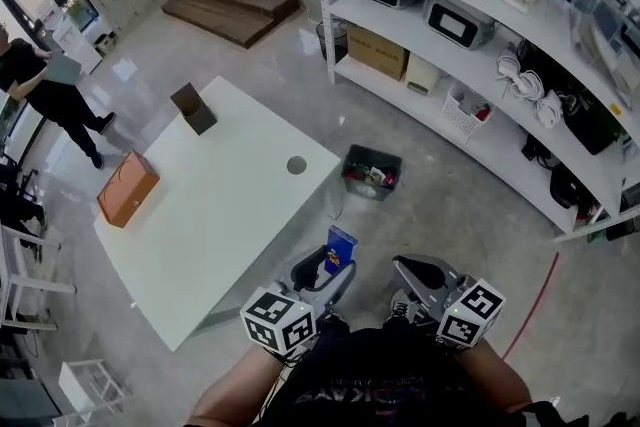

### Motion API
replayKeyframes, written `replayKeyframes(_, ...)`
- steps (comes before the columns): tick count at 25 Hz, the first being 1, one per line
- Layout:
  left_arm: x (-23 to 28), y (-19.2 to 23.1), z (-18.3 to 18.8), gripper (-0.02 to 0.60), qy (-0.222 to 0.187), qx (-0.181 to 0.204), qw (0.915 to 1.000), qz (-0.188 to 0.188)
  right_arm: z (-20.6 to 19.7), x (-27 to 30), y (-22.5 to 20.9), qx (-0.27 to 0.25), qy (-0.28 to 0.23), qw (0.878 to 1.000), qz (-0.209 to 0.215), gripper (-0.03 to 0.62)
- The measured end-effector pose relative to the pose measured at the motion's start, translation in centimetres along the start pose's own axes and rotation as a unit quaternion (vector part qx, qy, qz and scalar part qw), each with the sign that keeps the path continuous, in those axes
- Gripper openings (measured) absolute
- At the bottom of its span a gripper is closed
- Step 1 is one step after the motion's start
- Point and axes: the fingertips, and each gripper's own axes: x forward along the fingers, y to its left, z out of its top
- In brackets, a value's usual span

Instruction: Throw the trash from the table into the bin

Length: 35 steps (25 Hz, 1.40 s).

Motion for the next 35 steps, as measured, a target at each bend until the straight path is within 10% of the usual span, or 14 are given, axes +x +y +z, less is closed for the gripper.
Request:
replayKeyframes(17,9.9,-12.2,-1.7,0.245,-0.03,-0.001,0.9982,0.051,2.6,-12.3,-9.2,-0.003,0.004,0.999,0.045,0.0)
replayKeyframes(35,15.1,-3.6,3.5,0.245,-0.026,0.004,0.999,0.037,6.6,-4.8,-14.7,-0.006,0.009,1.0,0.001,0.0)
